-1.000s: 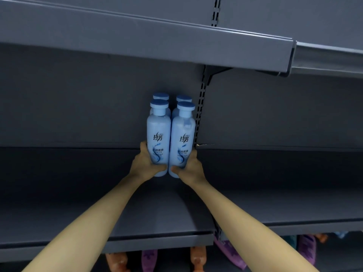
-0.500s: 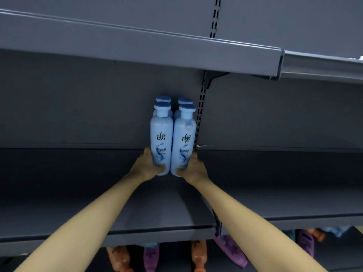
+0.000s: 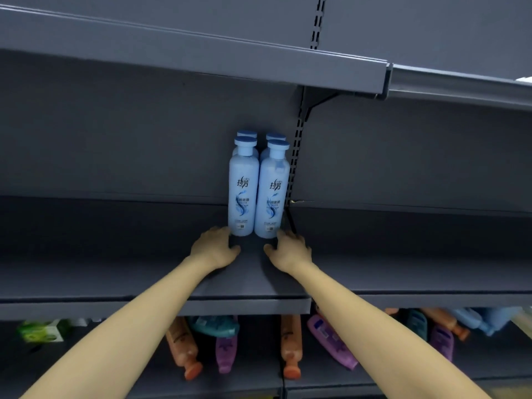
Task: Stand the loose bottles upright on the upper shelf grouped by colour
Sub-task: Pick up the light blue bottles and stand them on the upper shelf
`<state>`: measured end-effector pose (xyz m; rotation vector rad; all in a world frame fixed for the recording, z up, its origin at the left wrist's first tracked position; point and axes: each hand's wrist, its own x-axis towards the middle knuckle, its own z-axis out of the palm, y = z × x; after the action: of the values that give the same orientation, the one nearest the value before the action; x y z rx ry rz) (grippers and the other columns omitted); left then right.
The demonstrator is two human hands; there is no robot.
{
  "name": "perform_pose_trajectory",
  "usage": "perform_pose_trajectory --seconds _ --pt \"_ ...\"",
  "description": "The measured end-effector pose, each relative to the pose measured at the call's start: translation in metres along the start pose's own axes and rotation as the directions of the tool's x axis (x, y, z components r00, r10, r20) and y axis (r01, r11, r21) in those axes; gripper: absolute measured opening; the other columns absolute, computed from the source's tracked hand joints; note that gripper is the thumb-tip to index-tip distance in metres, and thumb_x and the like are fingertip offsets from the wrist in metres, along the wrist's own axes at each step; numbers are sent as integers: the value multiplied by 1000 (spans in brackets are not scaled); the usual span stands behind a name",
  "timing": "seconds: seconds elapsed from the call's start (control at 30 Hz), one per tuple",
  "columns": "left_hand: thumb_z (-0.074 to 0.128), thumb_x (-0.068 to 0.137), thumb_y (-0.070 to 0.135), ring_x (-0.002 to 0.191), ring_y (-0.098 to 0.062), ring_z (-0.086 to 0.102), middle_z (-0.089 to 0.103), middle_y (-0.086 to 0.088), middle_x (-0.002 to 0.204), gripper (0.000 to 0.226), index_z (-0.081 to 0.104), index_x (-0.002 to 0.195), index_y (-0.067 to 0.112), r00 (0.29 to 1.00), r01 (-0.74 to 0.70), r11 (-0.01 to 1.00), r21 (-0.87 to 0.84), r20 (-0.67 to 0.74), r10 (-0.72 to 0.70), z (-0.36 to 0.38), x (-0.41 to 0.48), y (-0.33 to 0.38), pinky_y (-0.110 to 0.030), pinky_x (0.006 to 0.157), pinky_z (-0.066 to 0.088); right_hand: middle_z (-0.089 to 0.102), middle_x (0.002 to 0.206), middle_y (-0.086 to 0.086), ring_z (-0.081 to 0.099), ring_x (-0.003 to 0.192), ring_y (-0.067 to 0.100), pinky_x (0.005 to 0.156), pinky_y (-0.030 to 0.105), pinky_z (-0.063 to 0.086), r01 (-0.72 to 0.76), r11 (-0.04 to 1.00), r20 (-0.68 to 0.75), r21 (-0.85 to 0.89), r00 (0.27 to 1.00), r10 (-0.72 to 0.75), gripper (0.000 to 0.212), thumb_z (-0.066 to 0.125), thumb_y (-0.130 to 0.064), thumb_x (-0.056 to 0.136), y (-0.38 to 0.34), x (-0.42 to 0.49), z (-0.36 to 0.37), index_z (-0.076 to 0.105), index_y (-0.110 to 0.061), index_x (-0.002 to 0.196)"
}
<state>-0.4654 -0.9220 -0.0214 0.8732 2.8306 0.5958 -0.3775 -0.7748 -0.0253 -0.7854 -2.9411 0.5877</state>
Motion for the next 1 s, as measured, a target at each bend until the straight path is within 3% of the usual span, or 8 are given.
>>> perform_pose_trajectory --seconds 0.27,0.57,1.0 --pt "47 92 41 115 -26 49 51 -7 129 46 45 131 16 998 -7 987 161 -61 17 9 -40 13 -34 83 44 31 150 8 24 137 33 108 49 24 61 993 32 -104 998 -58 57 39 -44 96 3 -42 -1 27 -18 146" --pt "47 92 41 116 -28 48 51 -9 126 47 47 131 14 994 -4 987 161 -104 21 29 -99 49 -38 88 43 29 151 9 20 139 32 107 52 24 130 981 41 -142 991 -125 54 38 -42 97 36 -103 -4 29 -19 145" --pt "48 91 38 116 -31 49 52 -10 125 44 49 126 13 996 59 986 158 -71 -48 68 -213 85 -40 89 42 41 137 9 30 133 31 103 52 29 115 980 88 -164 991 -101 47 40 -38 94 89 -220 1 41 -15 135"
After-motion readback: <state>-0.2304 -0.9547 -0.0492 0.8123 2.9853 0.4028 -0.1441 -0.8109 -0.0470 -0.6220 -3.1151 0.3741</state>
